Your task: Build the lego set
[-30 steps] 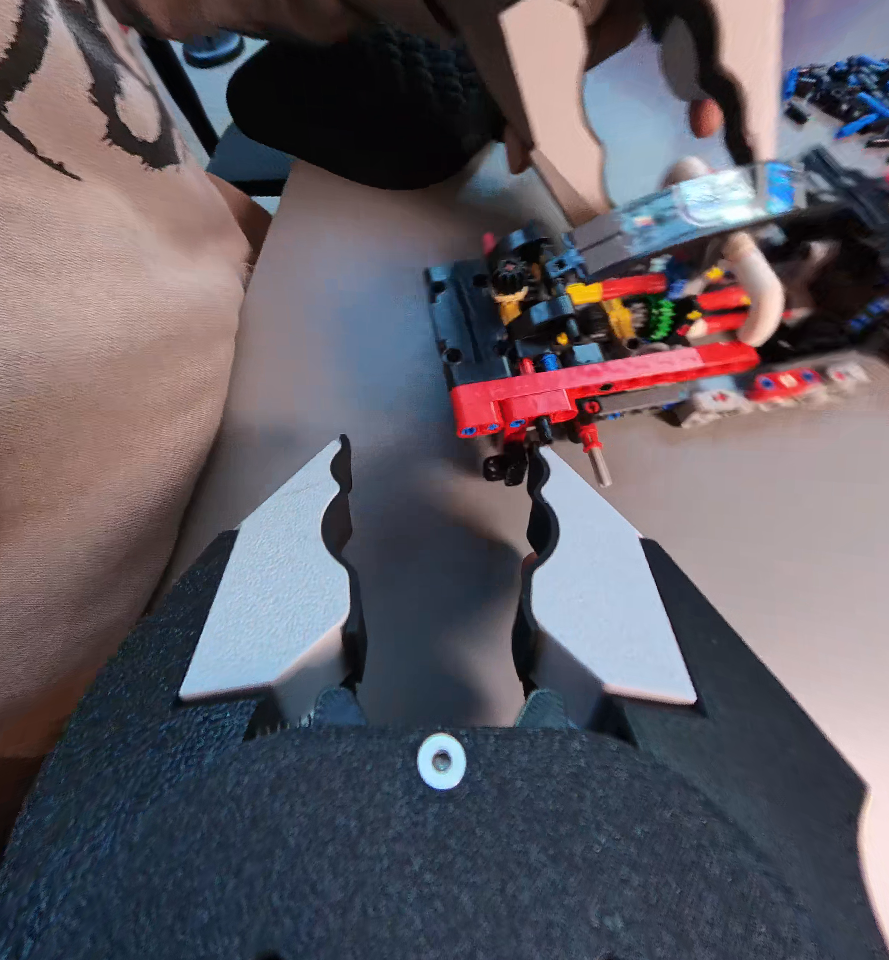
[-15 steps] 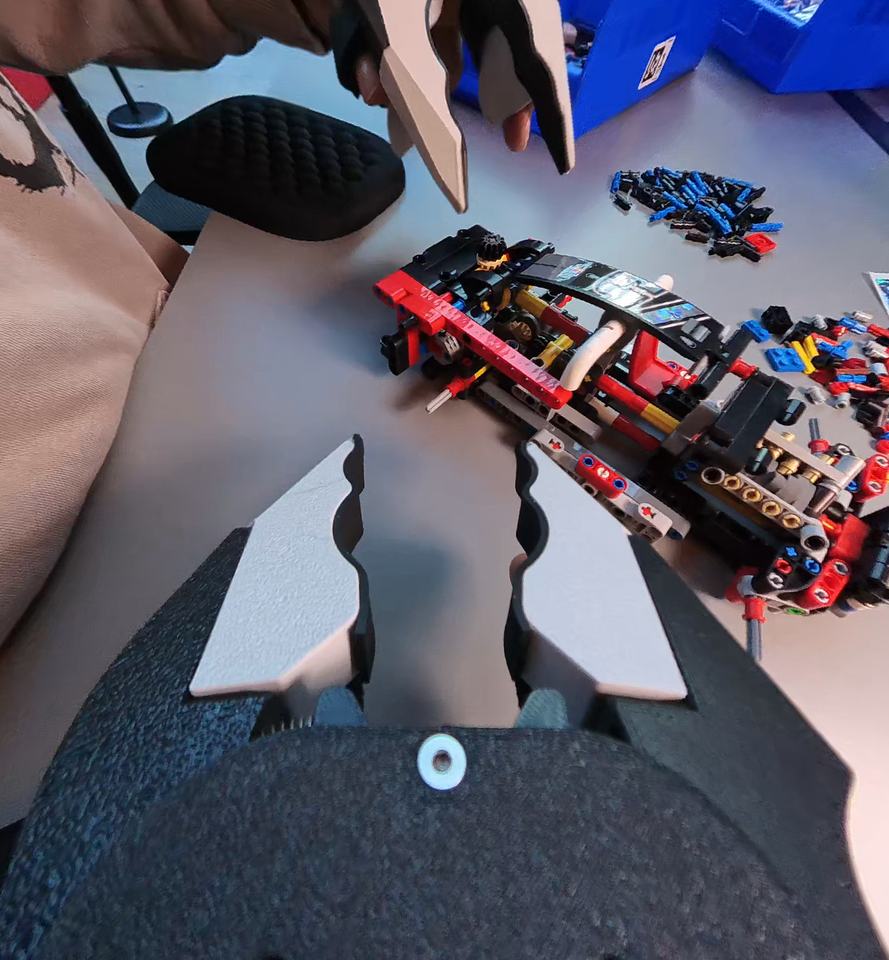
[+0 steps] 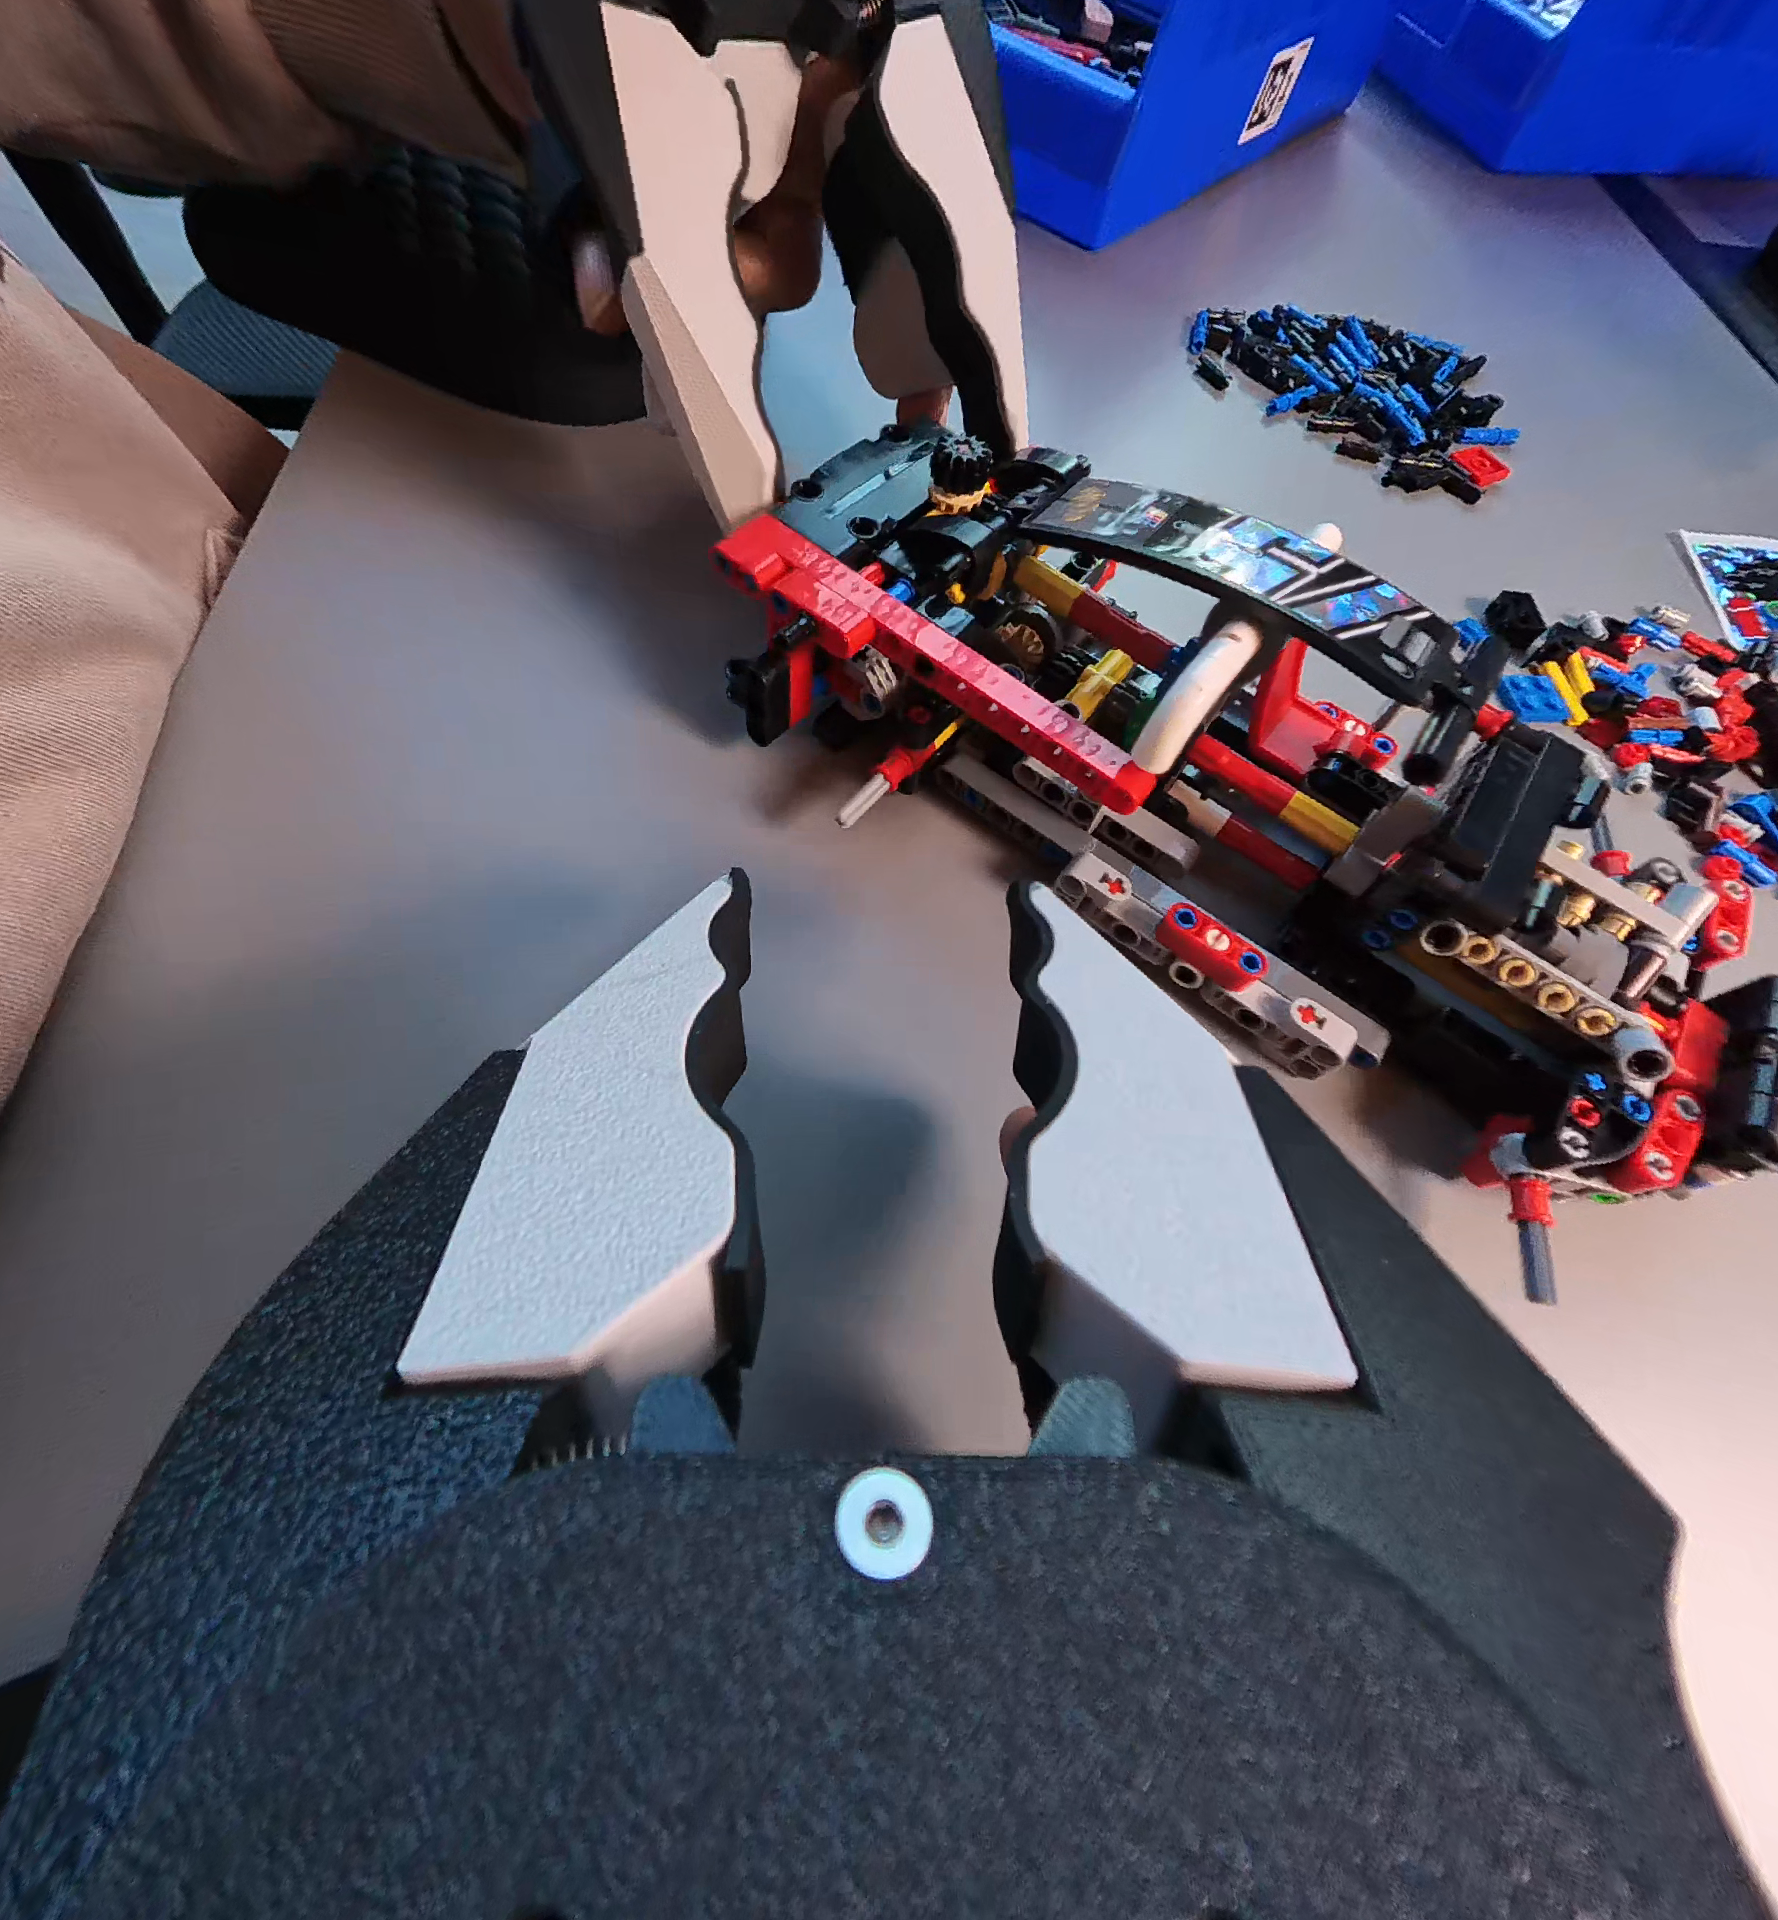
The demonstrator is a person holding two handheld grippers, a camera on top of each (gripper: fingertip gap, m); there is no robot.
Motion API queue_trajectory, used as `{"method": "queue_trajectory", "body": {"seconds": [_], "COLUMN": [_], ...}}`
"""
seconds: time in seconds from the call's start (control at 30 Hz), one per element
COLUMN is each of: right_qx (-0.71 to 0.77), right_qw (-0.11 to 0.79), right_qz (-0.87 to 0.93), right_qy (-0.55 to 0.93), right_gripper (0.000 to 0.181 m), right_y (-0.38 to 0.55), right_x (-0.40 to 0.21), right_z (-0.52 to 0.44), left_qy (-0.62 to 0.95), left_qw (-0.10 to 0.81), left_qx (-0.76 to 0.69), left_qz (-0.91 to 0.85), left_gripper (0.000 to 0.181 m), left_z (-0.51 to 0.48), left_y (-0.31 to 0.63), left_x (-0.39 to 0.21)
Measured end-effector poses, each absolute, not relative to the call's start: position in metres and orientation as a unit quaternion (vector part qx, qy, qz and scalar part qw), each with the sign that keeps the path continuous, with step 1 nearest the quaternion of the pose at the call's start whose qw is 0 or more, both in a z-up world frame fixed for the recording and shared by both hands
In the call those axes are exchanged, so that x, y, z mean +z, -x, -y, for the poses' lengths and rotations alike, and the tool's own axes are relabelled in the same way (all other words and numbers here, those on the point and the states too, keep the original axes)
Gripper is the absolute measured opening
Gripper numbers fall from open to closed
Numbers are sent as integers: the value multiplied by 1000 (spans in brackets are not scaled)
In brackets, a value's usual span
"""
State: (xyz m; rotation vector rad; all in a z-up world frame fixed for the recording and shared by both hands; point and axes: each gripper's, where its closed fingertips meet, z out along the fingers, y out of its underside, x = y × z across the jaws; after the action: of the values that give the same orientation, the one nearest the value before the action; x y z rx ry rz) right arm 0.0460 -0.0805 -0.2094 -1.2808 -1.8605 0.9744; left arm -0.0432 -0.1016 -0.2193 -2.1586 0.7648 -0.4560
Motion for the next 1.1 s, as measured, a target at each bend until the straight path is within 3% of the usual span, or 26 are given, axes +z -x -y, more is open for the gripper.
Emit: {"method": "queue_trajectory", "body": {"seconds": [0.27,0.43,0.57,0.63,0.73,1.1], "right_qx": [360,322,285,300,335,260], "right_qw": [344,393,361,328,284,307], "right_qz": [707,664,642,645,653,625], "right_qy": [502,549,614,622,618,669], "right_gripper": [45,49,79,84,79,74], "right_y": [-45,-51,-49,-40,-29,-80], "right_x": [-204,-179,-203,-219,-226,-229], "right_z": [66,-3,-68,-77,-65,-47], "left_qy": [844,841,842,841,840,779], "left_qw": [397,401,397,396,392,349], "left_qx": [-180,-172,-170,-171,-185,-219], "left_qz": [-313,-321,-323,-326,-327,-473], "left_gripper": [63,63,66,65,63,55], "left_z": [100,101,101,100,99,84], "left_y": [42,41,40,40,41,43], "left_x": [-218,-218,-220,-220,-221,-229]}}
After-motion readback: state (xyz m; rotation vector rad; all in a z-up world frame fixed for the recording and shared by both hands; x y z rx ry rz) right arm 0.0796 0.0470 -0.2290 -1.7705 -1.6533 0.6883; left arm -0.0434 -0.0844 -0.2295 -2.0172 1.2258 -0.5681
